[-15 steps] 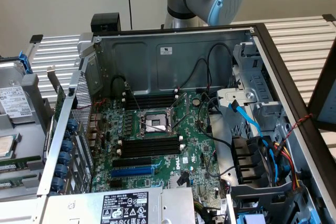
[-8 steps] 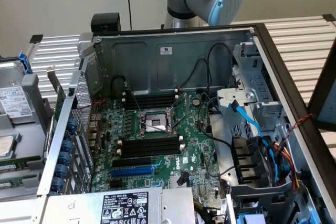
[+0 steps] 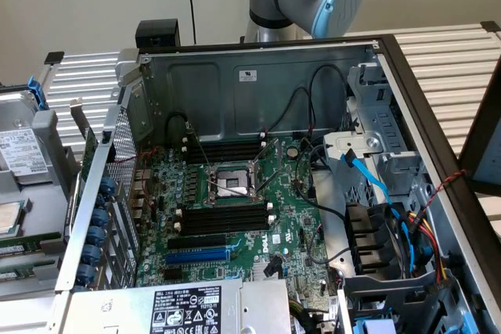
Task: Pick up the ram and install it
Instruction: 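Reach for the ram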
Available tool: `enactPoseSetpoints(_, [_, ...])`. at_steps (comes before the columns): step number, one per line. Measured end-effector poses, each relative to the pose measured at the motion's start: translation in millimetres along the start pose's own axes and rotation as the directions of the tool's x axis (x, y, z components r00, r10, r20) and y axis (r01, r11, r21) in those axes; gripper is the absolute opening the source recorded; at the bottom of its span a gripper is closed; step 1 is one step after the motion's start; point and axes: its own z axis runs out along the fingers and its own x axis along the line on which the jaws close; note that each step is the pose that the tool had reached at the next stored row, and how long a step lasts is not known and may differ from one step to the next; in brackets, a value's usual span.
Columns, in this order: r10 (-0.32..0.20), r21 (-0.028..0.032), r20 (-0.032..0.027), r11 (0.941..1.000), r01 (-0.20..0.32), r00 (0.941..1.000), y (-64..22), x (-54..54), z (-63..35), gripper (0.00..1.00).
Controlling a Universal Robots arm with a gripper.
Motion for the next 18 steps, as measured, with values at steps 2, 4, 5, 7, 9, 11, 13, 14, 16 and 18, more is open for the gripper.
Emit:
enactPoseSetpoints(2, [-0.013, -0.0007, -0.0007, 0.9999, 0.013, 0.9999, -0.2, 0.4, 3.5, 0.33])
enactPoseSetpoints(4, [-0.031, -0.0013, -0.0015, 0.9995, 0.031, 0.9995, -0.5, 0.9, 7.2, 0.33])
enactPoseSetpoints(5, [-0.038, -0.0017, -0.0019, 0.9993, 0.038, 0.9993, -0.6, 1.0, 9.0, 0.33])
enactPoseSetpoints(7, [-0.053, -0.0025, -0.0027, 0.9986, 0.053, 0.9986, -0.8, 1.2, 12.6, 0.33])
enactPoseSetpoints(9, [-0.067, -0.0031, -0.0034, 0.9978, 0.067, 0.9977, -1.0, 1.4, 16.2, 0.33])
enactPoseSetpoints(11, [-0.078, -0.0036, -0.0039, 0.9970, 0.078, 0.9970, -1.2, 1.6, 20.0, 0.31])
enactPoseSetpoints(13, [-0.087, -0.0043, -0.0045, 0.9962, 0.087, 0.9962, -1.4, 1.9, 23.5, 0.24])
enactPoseSetpoints(14, [-0.092, -0.0046, -0.0047, 0.9957, 0.092, 0.9957, -1.5, 2.1, 25.3, 0.24])
enactPoseSetpoints(16, [-0.100, -0.0054, -0.0051, 0.9950, 0.100, 0.9950, -2.0, 3.1, 29.0, 0.24])
enactPoseSetpoints(18, [-0.109, -0.0066, -0.0056, 0.9940, 0.109, 0.9940, -2.1, 3.6, 31.4, 0.24])
